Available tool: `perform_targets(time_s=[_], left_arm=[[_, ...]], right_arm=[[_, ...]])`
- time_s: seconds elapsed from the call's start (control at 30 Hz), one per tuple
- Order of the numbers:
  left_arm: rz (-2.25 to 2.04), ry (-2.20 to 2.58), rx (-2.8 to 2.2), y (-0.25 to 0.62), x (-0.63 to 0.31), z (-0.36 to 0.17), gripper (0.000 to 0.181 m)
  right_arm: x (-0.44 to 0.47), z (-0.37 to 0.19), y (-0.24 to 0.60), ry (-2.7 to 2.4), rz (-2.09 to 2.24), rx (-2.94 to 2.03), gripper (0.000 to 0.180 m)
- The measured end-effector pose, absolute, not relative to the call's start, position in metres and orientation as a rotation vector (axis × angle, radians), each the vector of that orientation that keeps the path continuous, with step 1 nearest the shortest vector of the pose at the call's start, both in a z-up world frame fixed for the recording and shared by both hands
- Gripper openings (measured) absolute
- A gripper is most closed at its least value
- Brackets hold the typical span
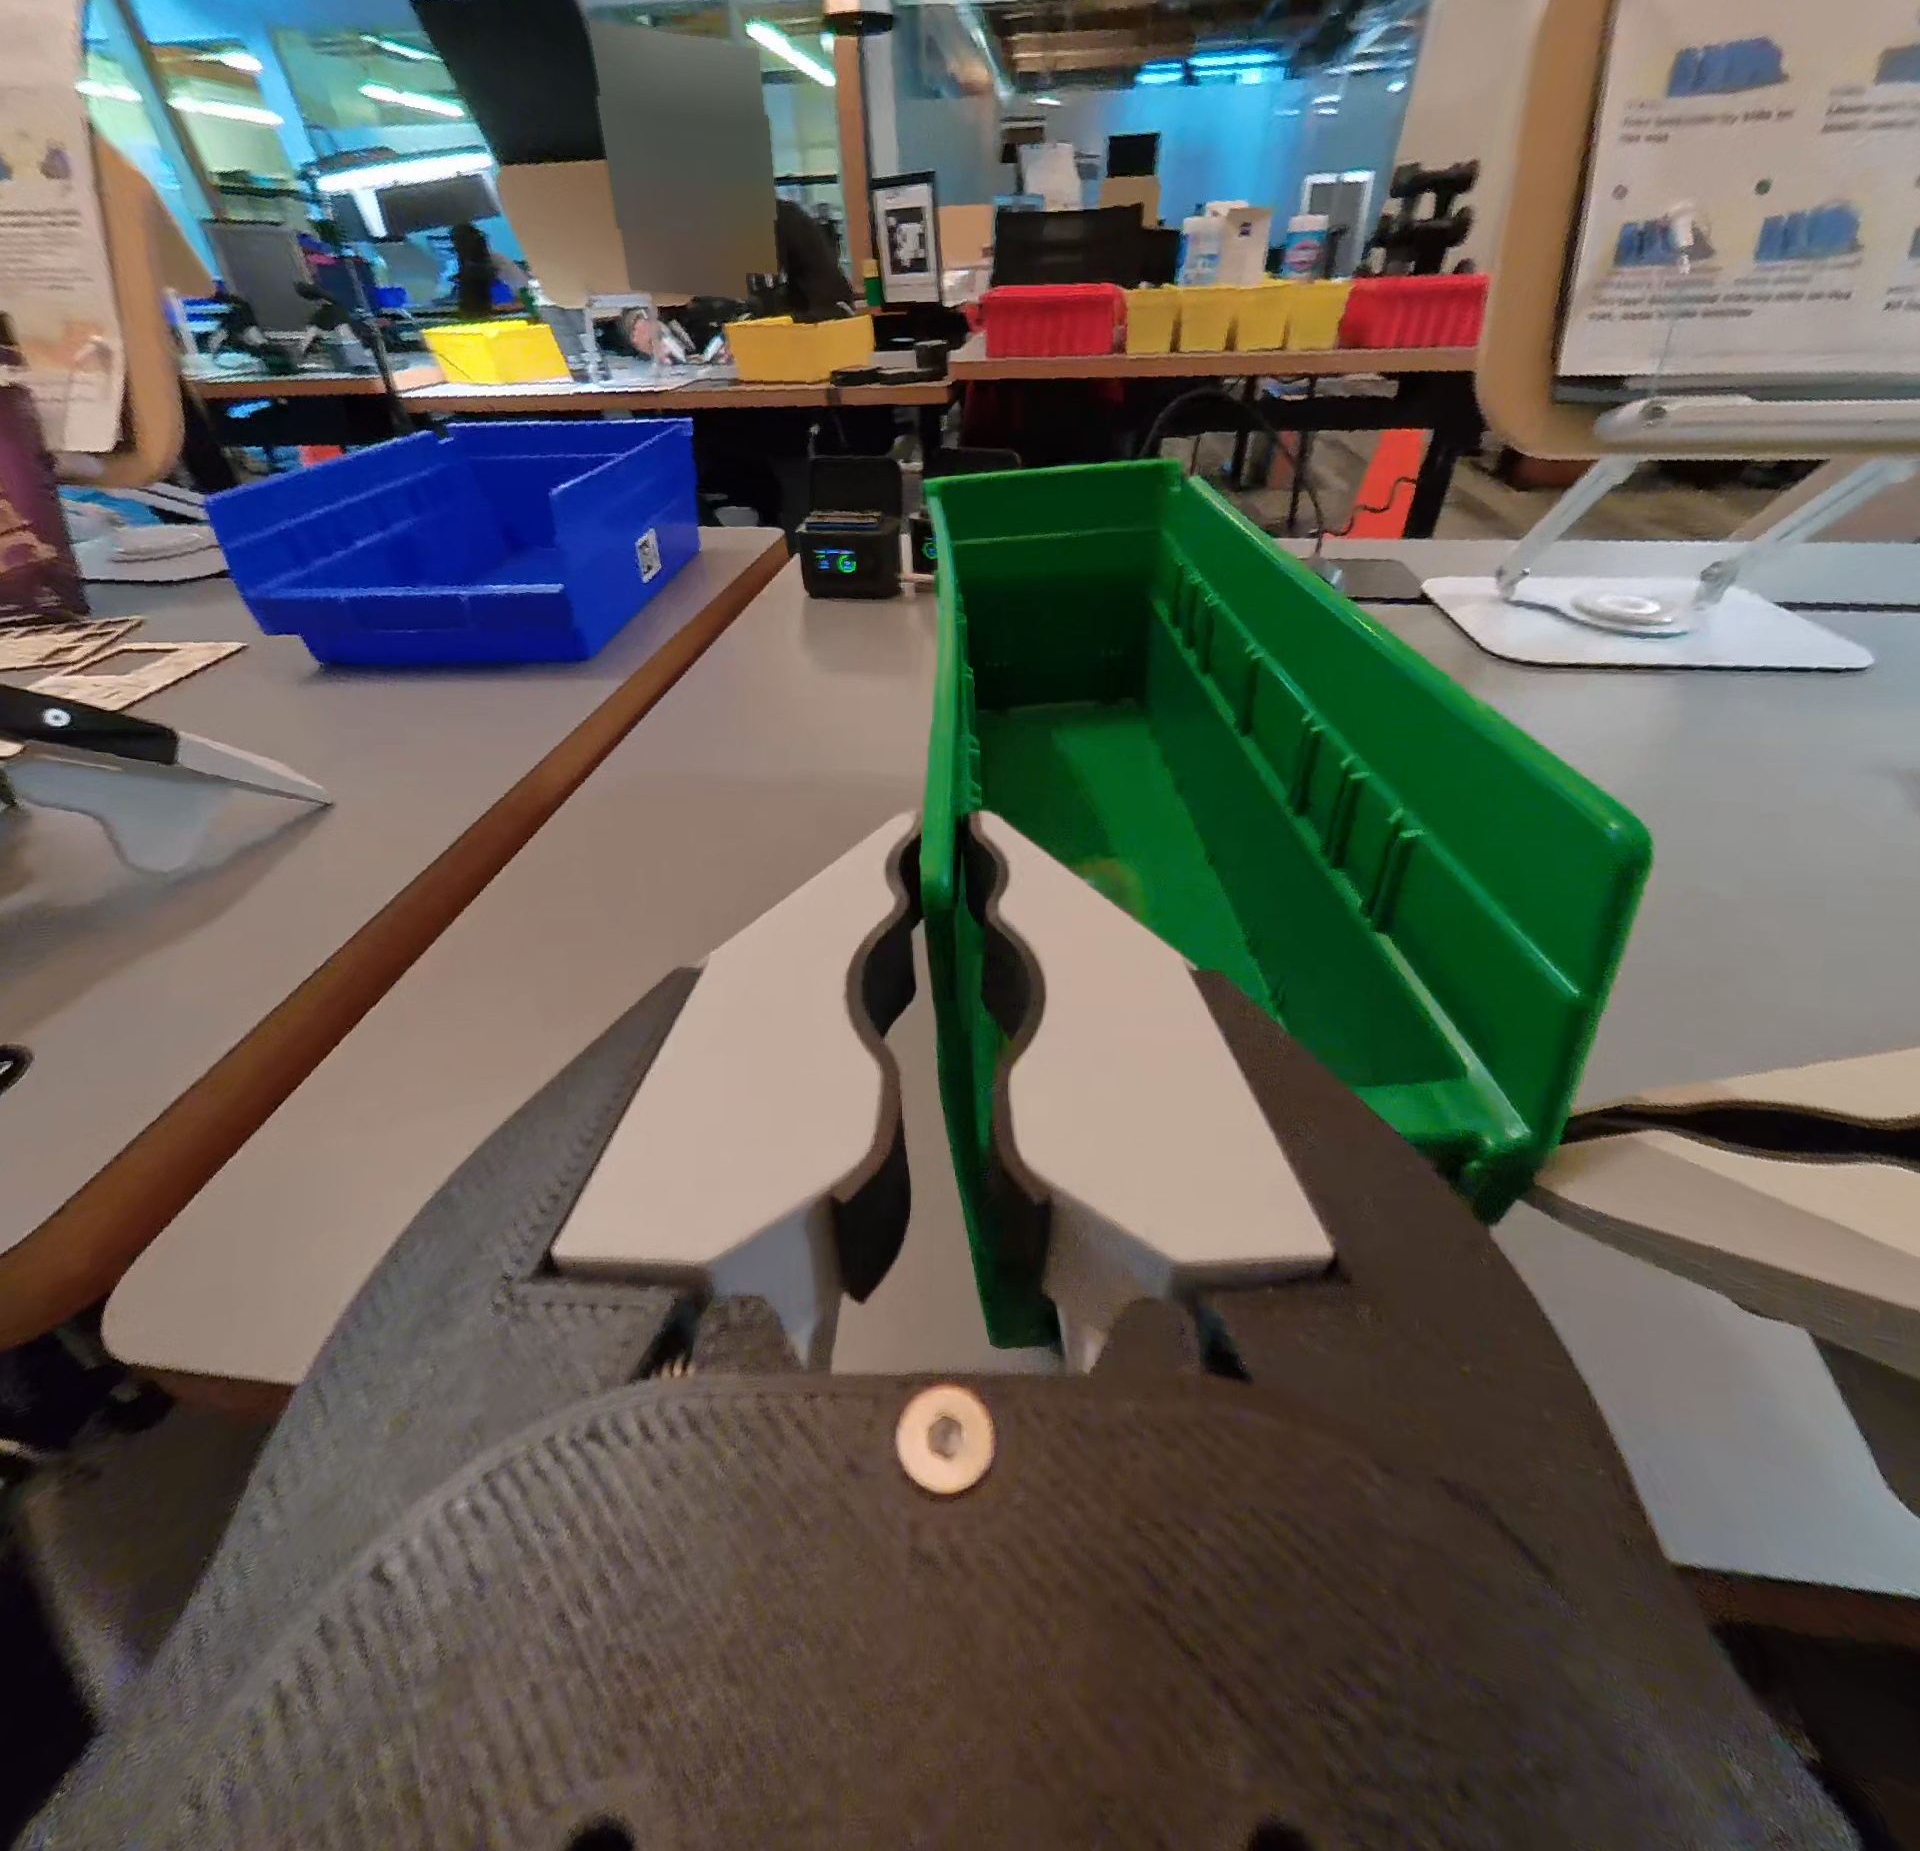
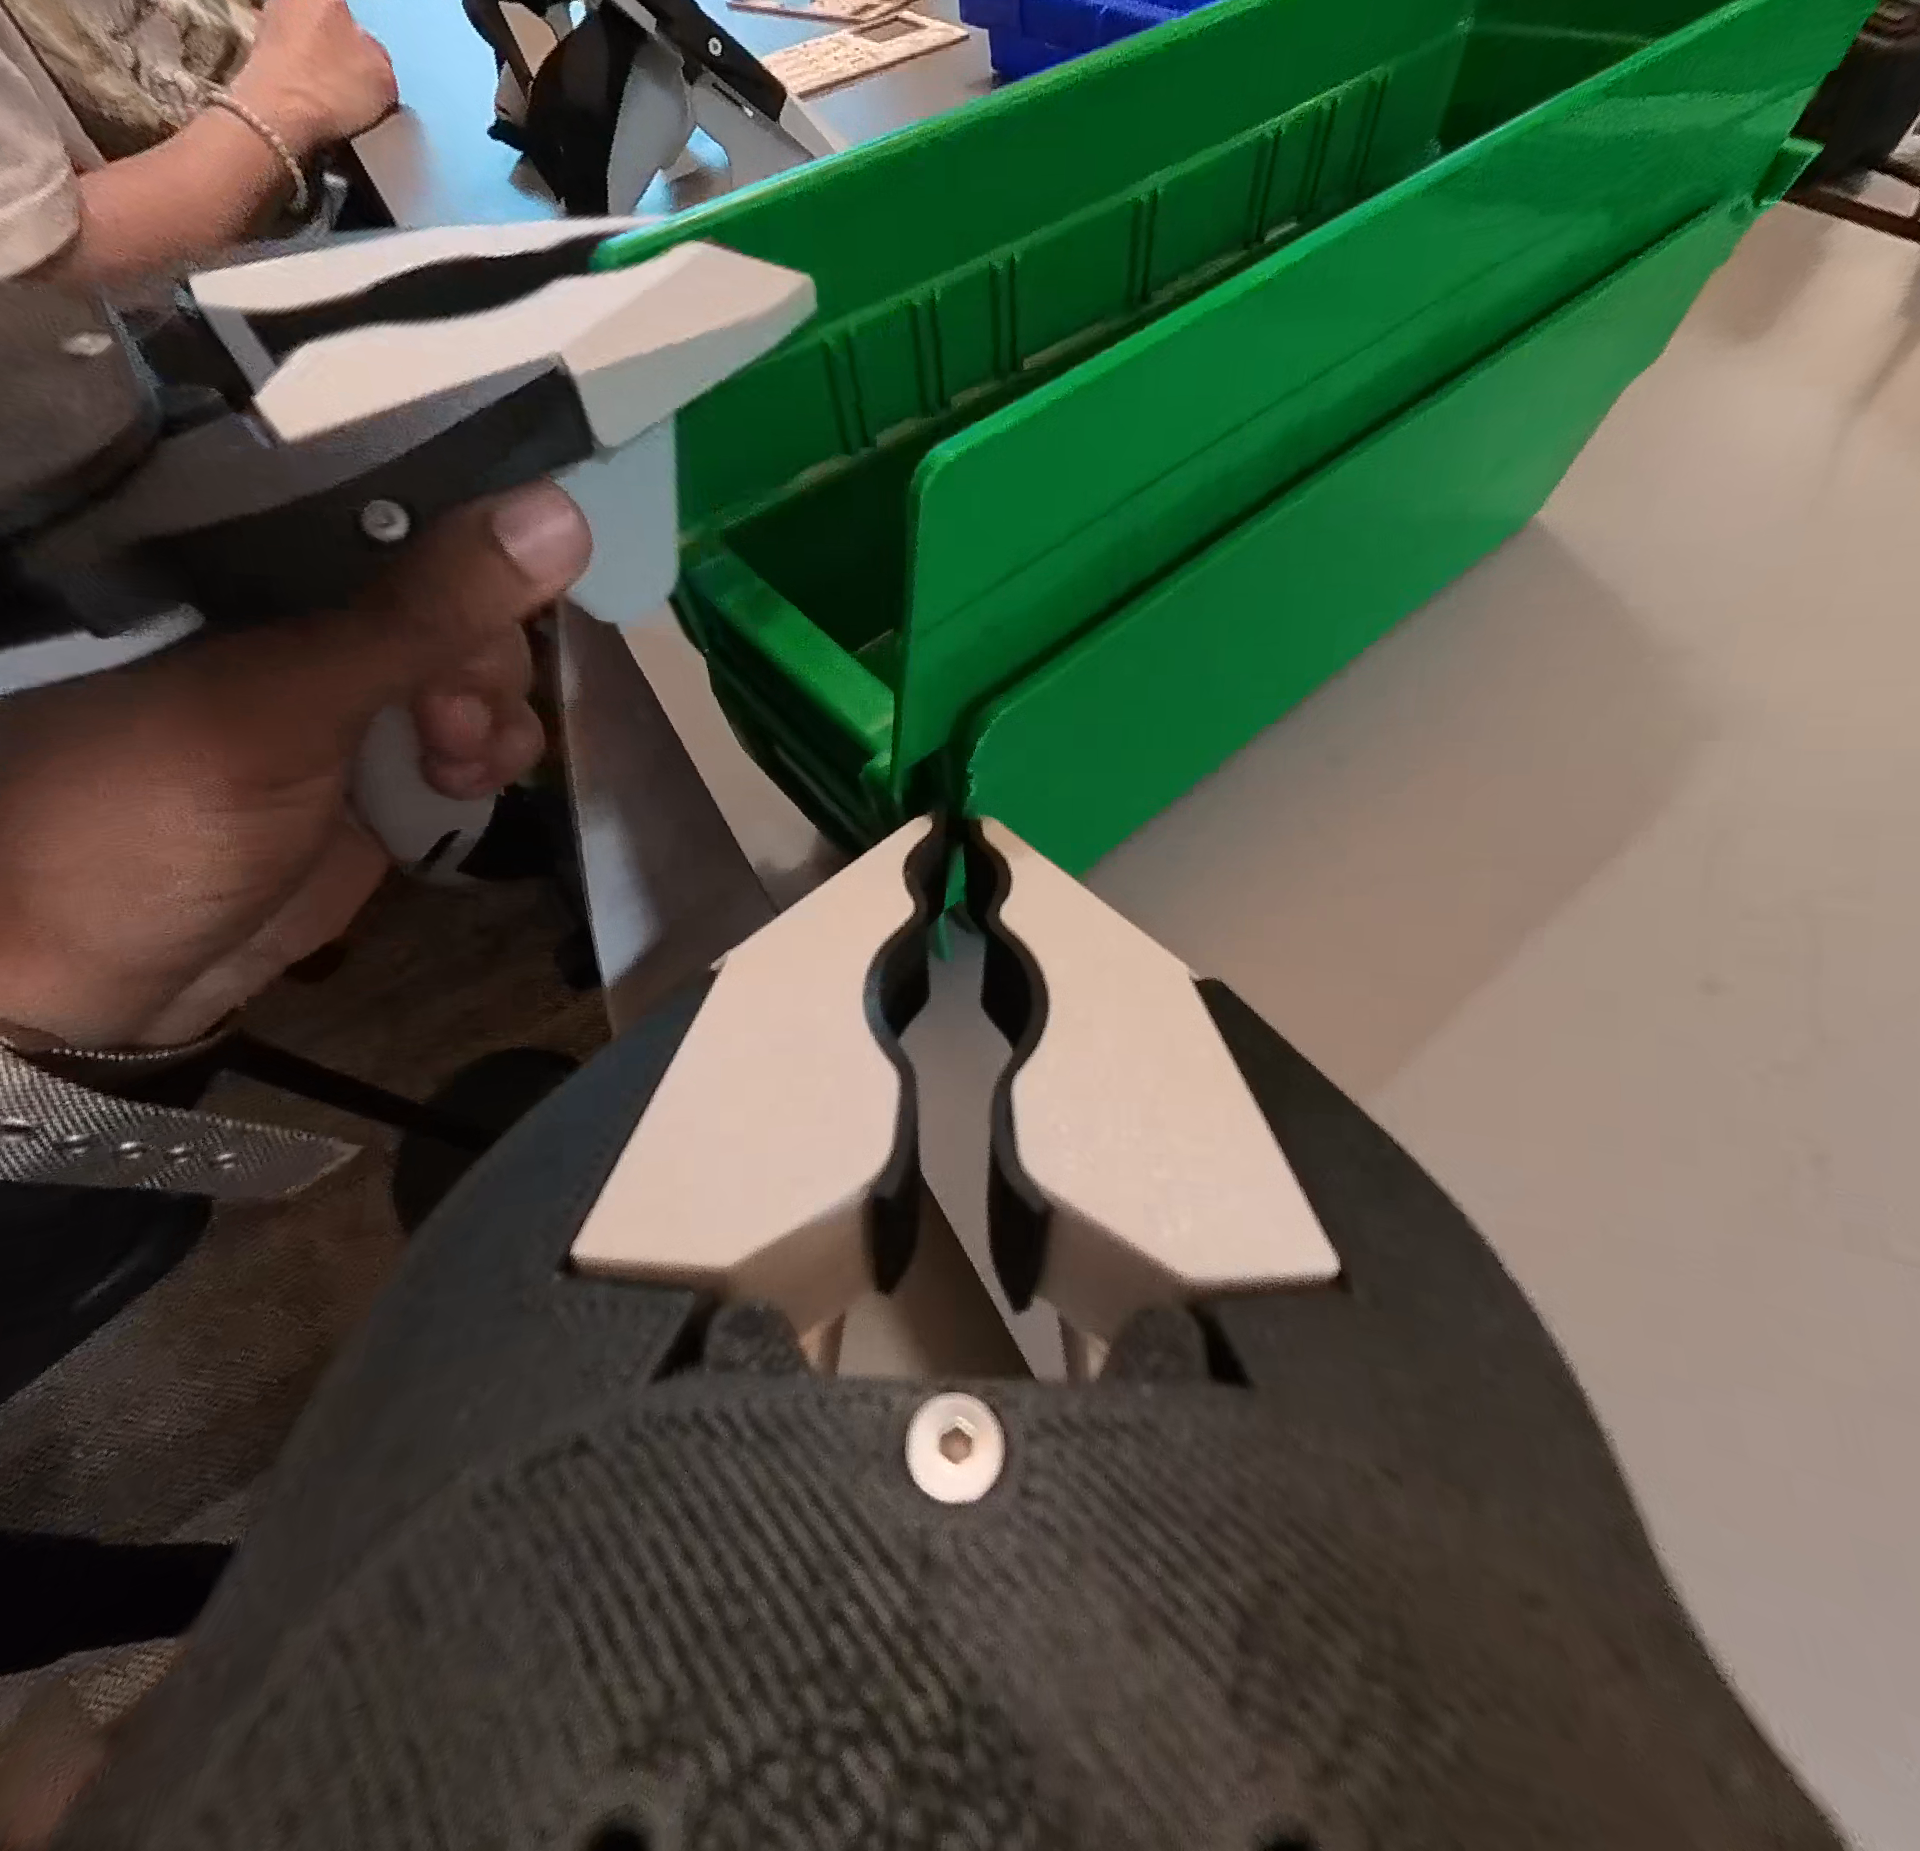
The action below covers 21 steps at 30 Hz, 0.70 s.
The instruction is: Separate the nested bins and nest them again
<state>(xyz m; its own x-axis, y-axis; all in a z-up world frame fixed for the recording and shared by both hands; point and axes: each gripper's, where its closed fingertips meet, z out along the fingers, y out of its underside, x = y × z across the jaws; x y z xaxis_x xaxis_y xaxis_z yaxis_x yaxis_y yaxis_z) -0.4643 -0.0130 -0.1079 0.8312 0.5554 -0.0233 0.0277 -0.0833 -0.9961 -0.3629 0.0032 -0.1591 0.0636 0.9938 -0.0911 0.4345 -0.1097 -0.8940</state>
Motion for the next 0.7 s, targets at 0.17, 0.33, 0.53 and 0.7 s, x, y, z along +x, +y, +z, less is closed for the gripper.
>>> perform_targets(time_s=[0.17, 0.33, 0.53, 0.7], left_arm=[[0.332, -0.502, -1.562, -0.011, -0.464, -0.102, 0.0], [0.507, -0.332, -1.613, -0.005, -0.448, -0.085, 0.0], [0.344, -0.555, -1.553, -0.022, -0.471, -0.079, 0.0], [0.258, -0.596, -1.493, -0.03, -0.478, -0.077, 0.0]], right_arm=[[-0.364, -0.159, 0.0, -1.456, 1.015, -1.637, 0.001], [-0.363, -0.172, -0.01, -1.614, 0.878, -1.608, 0.001], [-0.359, -0.182, 0.006, -1.626, 0.68, -1.56, 0.0], [-0.362, -0.144, 0.003, -1.441, 0.939, -1.53, 0.0]])
